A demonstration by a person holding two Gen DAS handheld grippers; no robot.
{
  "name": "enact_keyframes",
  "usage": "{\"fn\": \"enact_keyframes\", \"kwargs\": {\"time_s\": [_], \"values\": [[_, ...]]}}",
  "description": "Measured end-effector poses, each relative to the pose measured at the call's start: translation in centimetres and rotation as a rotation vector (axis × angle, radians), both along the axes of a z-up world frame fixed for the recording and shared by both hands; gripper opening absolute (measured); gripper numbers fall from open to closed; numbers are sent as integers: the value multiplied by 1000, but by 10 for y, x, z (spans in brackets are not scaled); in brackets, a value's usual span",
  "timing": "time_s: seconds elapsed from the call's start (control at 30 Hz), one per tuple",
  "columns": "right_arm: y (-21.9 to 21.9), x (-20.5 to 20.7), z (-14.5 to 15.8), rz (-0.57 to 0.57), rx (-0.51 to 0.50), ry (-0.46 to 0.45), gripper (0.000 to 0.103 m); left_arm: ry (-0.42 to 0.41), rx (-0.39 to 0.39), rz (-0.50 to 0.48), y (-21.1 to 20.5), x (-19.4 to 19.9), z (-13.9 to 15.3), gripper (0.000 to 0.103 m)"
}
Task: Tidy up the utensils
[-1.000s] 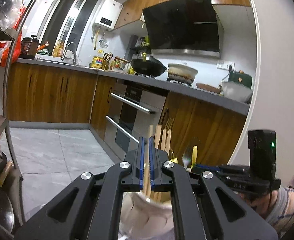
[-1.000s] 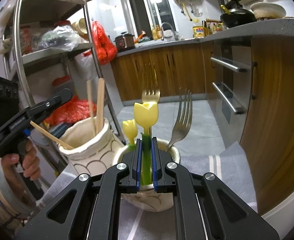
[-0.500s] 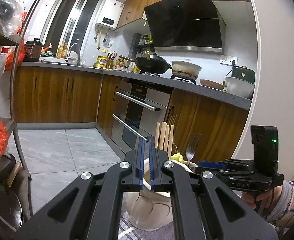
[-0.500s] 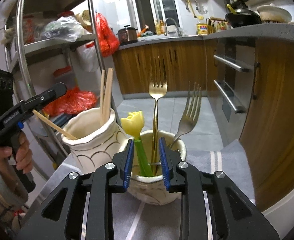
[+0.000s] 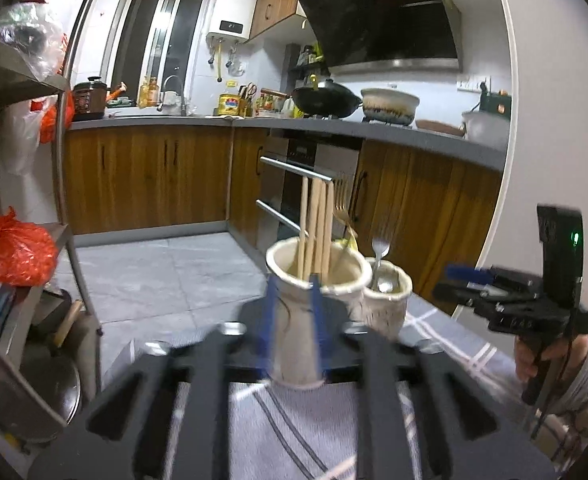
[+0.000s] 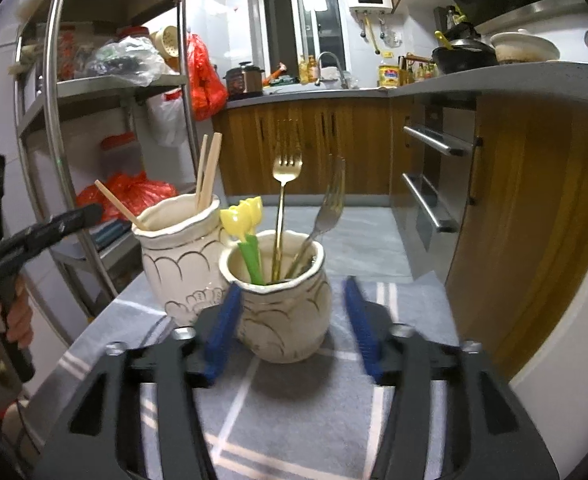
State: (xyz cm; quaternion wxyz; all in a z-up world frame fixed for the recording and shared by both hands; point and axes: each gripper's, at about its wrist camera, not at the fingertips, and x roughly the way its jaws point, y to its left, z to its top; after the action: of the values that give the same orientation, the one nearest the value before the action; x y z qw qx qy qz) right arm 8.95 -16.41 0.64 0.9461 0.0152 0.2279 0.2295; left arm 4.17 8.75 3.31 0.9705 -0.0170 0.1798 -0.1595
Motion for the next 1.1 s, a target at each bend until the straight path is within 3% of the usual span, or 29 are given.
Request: {"fn": "enact_keyframes", "kwargs": {"time_s": [0.07, 0.13, 0.2, 0.4, 0.7, 1.1], "values": [[-3, -2, 0, -6, 1, -14, 79, -4, 18, 21, -6, -7, -3, 55], [-4, -4, -1, -18, -5, -31, 91, -1, 26, 30, -11, -11, -6, 64], [-7, -4, -4, -31, -11, -50, 95, -2, 43, 53, -16, -15, -10, 78], [-6, -4, -14, -50, -36, -82, 98, -4, 80, 106, -25, -18, -22, 97], [-5, -7, -22, -38, -27, -98, 98, 1, 118, 147, -29, -16, -38, 97], [-5, -19, -19, -34, -17, -161, 98, -12, 96, 172, -27, -18, -39, 97]]}}
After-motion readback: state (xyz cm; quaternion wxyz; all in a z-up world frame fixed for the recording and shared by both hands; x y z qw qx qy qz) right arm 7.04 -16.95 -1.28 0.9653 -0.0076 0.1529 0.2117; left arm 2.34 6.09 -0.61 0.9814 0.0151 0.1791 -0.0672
